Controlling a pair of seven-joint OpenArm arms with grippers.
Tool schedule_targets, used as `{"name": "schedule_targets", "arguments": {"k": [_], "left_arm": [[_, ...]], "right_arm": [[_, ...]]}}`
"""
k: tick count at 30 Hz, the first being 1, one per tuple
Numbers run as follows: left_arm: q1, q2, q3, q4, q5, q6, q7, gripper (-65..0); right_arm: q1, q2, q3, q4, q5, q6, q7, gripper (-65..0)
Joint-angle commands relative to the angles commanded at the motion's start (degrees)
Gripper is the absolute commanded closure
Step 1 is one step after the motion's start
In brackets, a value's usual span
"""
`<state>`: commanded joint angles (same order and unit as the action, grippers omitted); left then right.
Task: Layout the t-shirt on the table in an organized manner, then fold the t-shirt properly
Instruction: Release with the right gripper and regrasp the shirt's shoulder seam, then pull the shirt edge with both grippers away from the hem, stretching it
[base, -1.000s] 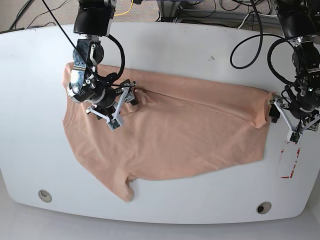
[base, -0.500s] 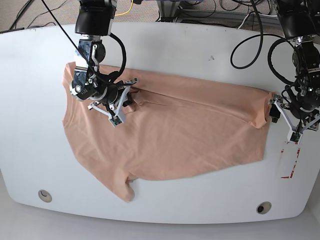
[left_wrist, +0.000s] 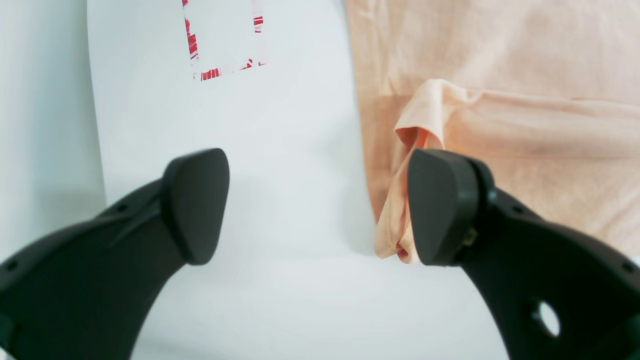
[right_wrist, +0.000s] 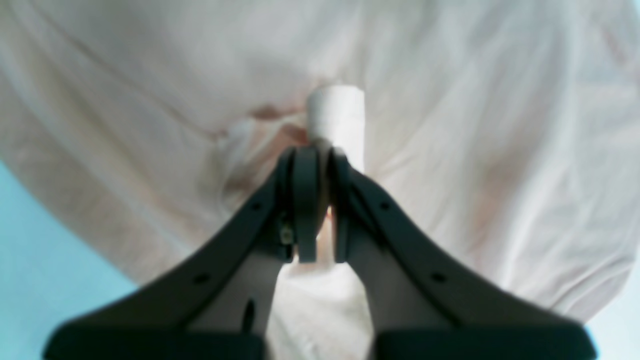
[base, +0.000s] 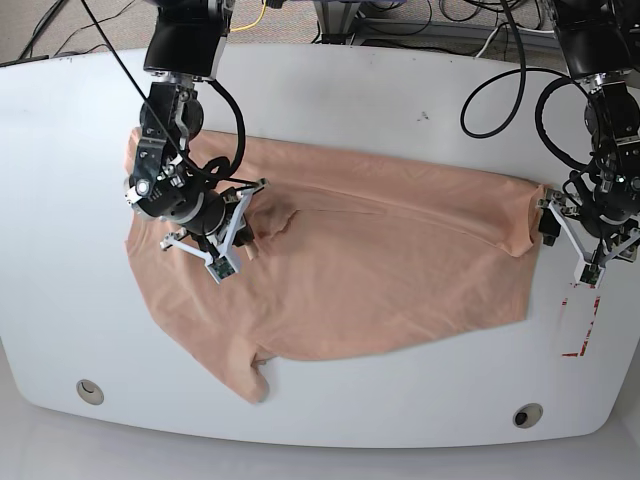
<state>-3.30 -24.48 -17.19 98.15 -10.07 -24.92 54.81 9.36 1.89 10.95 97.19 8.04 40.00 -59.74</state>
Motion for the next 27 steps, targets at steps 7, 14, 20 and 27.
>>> {"name": "schedule_targets", "arguments": {"k": [7,14,20,27], "left_arm": [[0.0,0.0,0.0,0.0,0.0,0.0,0.0,-52.5],[0.0,0.0,0.2,0.0,0.0,0.0,0.0,-52.5],[0.0,0.0,0.3,0.0,0.0,0.0,0.0,-52.5],[0.1,0.1,-0.5,-0.1,-0.3,0.0,0.1,-52.5]], "right_arm": [[4.0,0.9,0.1,-3.2,0.0,0.0,0.1,-4.1],[6.4,1.3,0.1,-6.9,0.0,0.0,0.2,-6.0],[6.5,1.6,0.2,-4.9,0.0,0.0,0.1,-32.3],[-0.2,4.0,4.2,5.3,0.0,0.0,0.0,-62.9]]}}
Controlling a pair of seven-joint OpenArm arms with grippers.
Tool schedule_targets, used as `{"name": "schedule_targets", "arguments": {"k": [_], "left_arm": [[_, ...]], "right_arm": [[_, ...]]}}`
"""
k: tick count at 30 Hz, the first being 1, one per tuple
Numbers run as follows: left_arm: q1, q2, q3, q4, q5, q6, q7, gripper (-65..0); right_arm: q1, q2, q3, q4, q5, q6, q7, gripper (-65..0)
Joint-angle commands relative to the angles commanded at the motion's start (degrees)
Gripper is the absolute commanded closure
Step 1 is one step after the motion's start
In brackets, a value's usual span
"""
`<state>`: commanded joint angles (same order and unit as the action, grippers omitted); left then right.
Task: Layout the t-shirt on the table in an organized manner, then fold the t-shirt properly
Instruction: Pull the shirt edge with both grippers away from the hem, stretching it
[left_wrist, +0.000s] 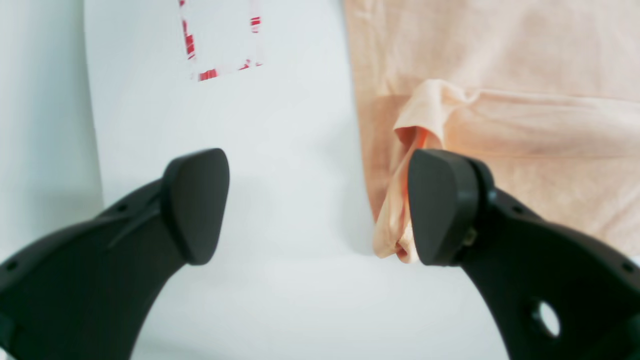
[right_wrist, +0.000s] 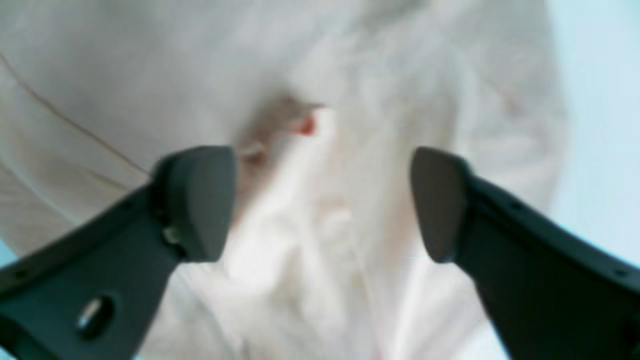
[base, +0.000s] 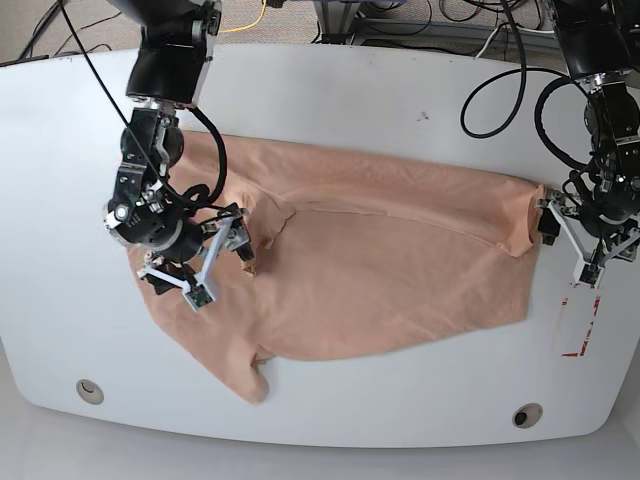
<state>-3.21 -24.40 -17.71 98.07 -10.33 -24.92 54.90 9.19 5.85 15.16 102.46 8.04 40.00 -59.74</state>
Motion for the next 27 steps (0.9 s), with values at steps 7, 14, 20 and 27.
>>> {"name": "schedule_targets", "arguments": {"k": [7,14,20,27], "left_arm": [[2.3,3.2,-12.7,-1.1,-7.6,-0.1,0.1,-52.9],[5.5,3.4,-12.8,-3.0,-13.8,-0.1,-0.1,-52.9],[6.5,4.9,-10.1,-3.0,-14.2,-0.1,-1.1,-52.9],[6.9,5.1,-8.0,-3.3,-14.1,-0.1,-1.8,-52.9]], "right_arm": [[-9.3,1.5,8.4,5.5,0.0,0.0,0.0,-64.7],[-15.6,1.3,14.7,7.3,0.4,0.0,0.0,-64.7],[-19.5,1.1,16.0,7.6,0.4,0.0,0.0,-64.7],[-20.5,1.1,15.9,7.6,0.4,0.0,0.0,-64.7]]}}
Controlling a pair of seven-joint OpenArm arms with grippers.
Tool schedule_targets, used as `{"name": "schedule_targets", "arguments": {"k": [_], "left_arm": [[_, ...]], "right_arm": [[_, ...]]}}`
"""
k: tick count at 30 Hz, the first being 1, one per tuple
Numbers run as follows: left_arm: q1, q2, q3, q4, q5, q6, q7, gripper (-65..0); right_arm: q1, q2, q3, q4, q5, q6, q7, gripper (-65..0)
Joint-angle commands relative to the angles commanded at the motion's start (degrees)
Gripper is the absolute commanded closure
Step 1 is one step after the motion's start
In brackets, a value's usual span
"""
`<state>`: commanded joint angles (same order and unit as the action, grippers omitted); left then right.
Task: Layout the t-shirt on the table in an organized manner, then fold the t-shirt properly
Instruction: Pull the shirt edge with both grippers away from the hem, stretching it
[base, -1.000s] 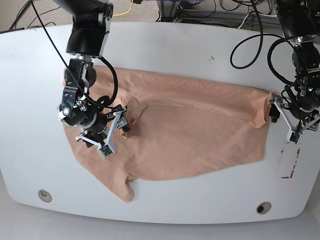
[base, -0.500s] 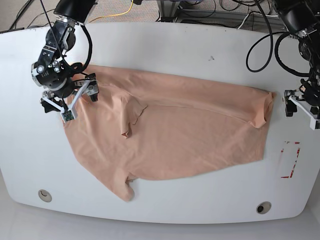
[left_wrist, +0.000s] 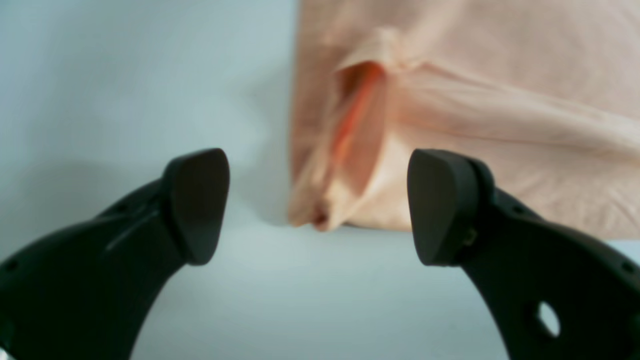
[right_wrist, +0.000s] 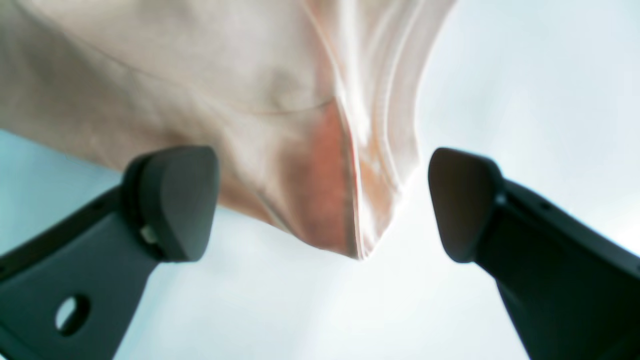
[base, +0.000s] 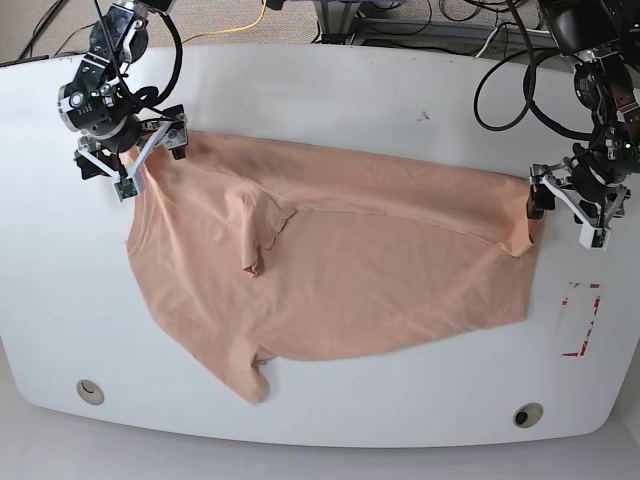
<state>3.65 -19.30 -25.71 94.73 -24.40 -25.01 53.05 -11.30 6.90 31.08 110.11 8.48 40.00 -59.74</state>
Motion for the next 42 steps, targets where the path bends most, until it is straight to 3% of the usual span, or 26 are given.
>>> {"name": "schedule_targets", "arguments": {"k": [7,14,25,33,39,42], "left_arm": [[-0.6,-0.3,4.3,-4.7,0.6,0.3,-0.7,-52.9],[-1.3,-0.1,5.6,-9.1,6.2,0.1,-3.7,-52.9],[-1.3,-1.3,8.5,-11.9,6.3,0.1,-5.8,-52.4],[-1.6,-1.3,8.6,-12.0,6.3,0.1,-6.0,-52.4],[-2.9,-1.6,11.9,-12.9,6.3,0.1,-6.0,-52.2],[-2.9,-1.7,12.1,-14.0,6.3,0.1,-6.1,-46.8]], "right_arm": [[0.1,0.0,0.1,-0.3,0.0,0.0,0.0,-64.7],[0.3,0.1,0.3,-2.5,0.0,0.0,0.2,-64.7],[1.3,0.0,0.4,-8.4,0.0,0.0,3.8,-64.7],[4.0,0.4,3.9,-15.5,0.1,0.0,5.1,-57.7],[5.0,0.4,6.6,-16.9,0.0,0.0,4.9,-57.1],[5.1,0.4,7.5,-16.9,0.0,0.0,4.9,-56.9]]}}
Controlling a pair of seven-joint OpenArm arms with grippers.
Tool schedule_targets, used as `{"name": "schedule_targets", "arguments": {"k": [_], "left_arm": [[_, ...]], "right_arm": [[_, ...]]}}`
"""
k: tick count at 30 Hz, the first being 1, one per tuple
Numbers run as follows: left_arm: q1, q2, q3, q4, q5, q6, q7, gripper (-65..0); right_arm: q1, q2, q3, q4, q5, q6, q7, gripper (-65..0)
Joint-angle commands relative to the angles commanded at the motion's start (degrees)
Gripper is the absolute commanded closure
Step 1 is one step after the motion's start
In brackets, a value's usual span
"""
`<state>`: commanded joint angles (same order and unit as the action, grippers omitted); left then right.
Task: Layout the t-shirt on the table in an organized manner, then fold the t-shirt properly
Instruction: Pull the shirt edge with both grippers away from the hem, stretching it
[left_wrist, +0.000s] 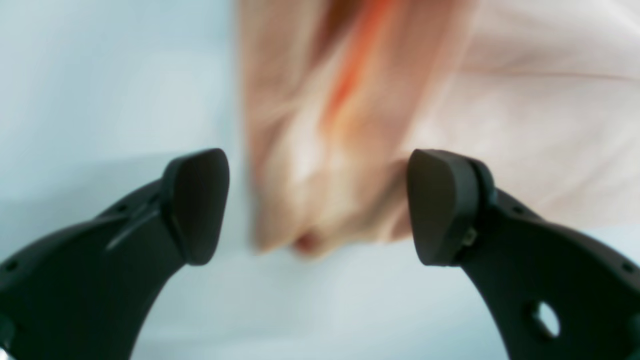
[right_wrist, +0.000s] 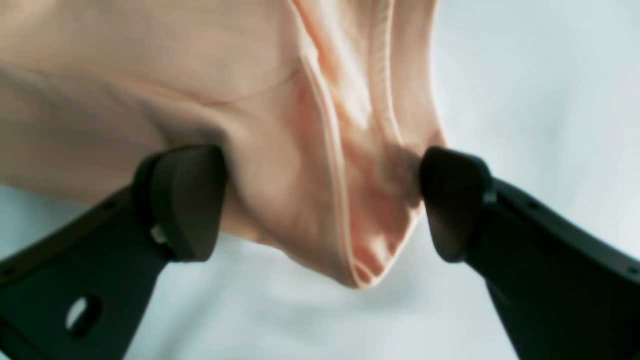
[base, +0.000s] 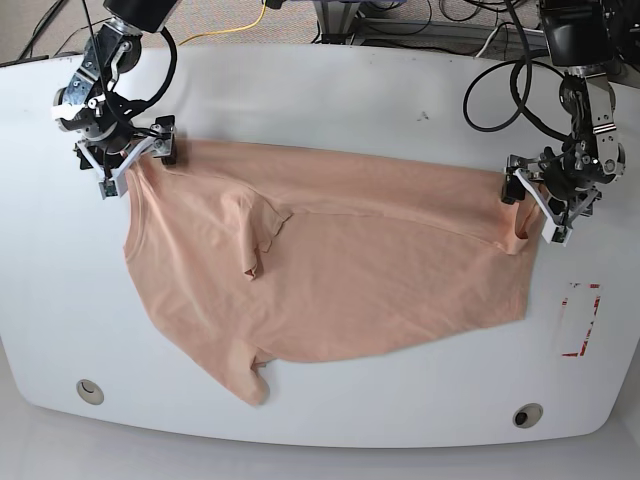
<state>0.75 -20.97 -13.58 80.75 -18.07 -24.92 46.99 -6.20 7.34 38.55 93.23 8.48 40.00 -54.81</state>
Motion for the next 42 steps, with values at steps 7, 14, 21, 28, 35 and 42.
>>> {"name": "schedule_targets", "arguments": {"k": [7,14,21,28,35,42], "left_arm": [[0.0,-0.6,0.2,-0.6,0.0,0.0,0.0,-16.7],[0.4,-0.6,0.2,-0.3,0.0,0.0,0.1,-5.8],[3.1,-0.7,-0.2,4.3,-0.1,0.0,1.1,-5.6],[8.5,-0.8,-0.3,13.4,-0.1,0.0,4.3,-5.6],[16.2,-1.1,-1.0,21.1,0.0,0.0,4.5,-5.8],[24.5,-2.3,-4.7,25.2,-0.1,0.0,4.5,-6.0]], "right_arm": [[0.0,0.0,0.2,-0.1,0.0,0.0,0.1,-44.9],[0.1,0.0,0.2,-0.1,-0.3,0.0,0.1,-6.5],[-0.4,1.1,0.1,-0.1,-0.4,0.0,0.1,-0.8],[-3.4,2.5,0.1,0.4,-0.1,0.0,0.1,-0.8],[-9.1,3.6,1.1,3.0,-0.1,0.0,0.1,-0.6],[-15.7,3.3,3.4,9.6,0.0,0.0,0.0,-0.6]]}}
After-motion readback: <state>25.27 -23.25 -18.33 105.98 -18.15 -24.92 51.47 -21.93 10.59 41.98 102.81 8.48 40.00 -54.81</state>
